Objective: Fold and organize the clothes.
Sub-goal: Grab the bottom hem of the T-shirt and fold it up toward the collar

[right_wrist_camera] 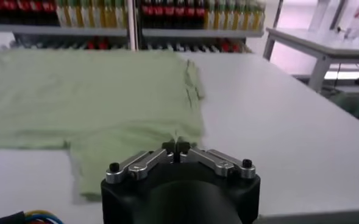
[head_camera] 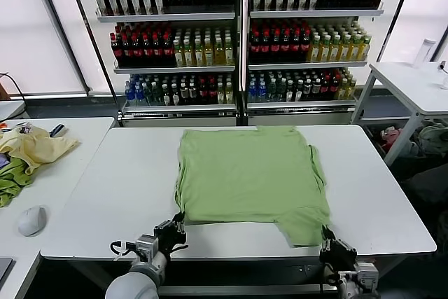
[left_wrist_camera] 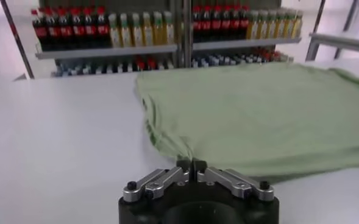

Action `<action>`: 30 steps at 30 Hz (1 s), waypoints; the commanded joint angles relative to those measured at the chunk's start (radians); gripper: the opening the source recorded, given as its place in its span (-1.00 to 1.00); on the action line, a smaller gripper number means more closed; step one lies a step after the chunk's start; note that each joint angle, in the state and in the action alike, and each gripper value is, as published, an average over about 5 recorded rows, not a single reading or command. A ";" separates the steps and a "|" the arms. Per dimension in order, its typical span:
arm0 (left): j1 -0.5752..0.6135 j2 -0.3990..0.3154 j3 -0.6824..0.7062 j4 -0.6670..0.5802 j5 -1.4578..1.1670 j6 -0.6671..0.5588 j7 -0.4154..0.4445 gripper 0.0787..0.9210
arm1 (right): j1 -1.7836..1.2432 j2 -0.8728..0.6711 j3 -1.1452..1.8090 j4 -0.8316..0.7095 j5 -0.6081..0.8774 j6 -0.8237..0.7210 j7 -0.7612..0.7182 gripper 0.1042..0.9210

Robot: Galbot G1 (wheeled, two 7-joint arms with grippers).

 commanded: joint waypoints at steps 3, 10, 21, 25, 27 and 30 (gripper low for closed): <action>-0.106 0.066 0.012 0.027 -0.040 -0.044 0.023 -0.93 | 0.187 -0.077 -0.005 -0.064 0.062 0.033 -0.009 -0.95; -0.213 0.064 0.068 0.132 -0.044 -0.041 0.025 -0.93 | 0.356 -0.123 -0.054 -0.194 0.088 0.030 -0.005 -0.95; -0.365 0.045 0.130 0.291 -0.025 -0.041 0.032 -0.93 | 0.530 -0.158 -0.152 -0.379 0.086 0.038 -0.013 -0.95; -0.396 0.035 0.145 0.320 0.010 -0.041 0.040 -0.93 | 0.578 -0.147 -0.191 -0.427 0.067 0.040 -0.016 -0.95; -0.409 0.031 0.149 0.338 0.017 -0.034 0.039 -0.93 | 0.598 -0.140 -0.206 -0.450 0.053 0.042 -0.018 -0.95; -0.426 0.029 0.156 0.368 0.032 -0.023 0.038 -0.93 | 0.620 -0.129 -0.229 -0.476 0.033 0.043 -0.023 -0.95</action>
